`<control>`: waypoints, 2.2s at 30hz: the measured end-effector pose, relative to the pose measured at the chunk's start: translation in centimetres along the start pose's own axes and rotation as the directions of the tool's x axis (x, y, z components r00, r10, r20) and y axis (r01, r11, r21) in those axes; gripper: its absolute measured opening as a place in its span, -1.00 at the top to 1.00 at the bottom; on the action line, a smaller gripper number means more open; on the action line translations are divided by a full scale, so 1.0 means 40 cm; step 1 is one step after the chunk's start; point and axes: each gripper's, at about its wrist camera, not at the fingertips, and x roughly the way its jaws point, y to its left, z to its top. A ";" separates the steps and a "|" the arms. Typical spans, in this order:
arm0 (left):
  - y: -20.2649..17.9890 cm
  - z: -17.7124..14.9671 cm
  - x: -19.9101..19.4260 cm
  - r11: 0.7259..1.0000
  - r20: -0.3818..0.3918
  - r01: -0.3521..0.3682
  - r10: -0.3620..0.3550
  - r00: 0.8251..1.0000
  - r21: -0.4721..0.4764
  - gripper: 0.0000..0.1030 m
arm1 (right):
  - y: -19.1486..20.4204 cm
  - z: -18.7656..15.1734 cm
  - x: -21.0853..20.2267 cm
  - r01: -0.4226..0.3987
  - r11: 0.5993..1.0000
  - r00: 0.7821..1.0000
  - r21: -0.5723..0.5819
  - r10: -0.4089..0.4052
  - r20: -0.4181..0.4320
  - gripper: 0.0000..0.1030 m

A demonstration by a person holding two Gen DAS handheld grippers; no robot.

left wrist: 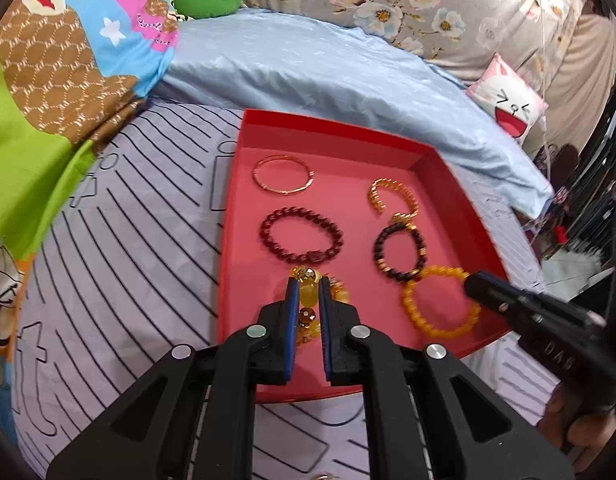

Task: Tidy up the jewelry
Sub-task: 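Carry both yellow bracelets over the red tray, then lower both yellow bracelets into the tray and open both tools, then withdraw both tools from the tray toward the rings and garnet strand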

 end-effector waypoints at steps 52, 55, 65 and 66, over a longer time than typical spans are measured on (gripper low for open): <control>-0.052 -0.199 -0.185 0.993 0.057 -0.084 0.080 0.995 0.085 0.45 | 0.003 -0.217 -0.184 0.080 0.995 0.996 -0.057 -0.078 0.040 0.66; -0.064 -0.240 -0.193 0.993 0.031 -0.071 0.068 0.997 0.099 0.44 | -0.001 -0.252 -0.194 0.074 0.996 0.997 -0.043 -0.073 0.023 0.65; -0.092 -0.327 -0.202 0.993 -0.030 -0.040 0.043 0.999 0.112 0.32 | 0.033 -0.355 -0.208 0.038 0.998 0.999 -0.060 -0.040 -0.032 0.65; -0.093 -0.332 -0.204 0.993 -0.033 -0.039 0.042 0.999 0.111 0.31 | 0.038 -0.363 -0.208 0.031 0.998 0.999 -0.062 -0.034 -0.037 0.61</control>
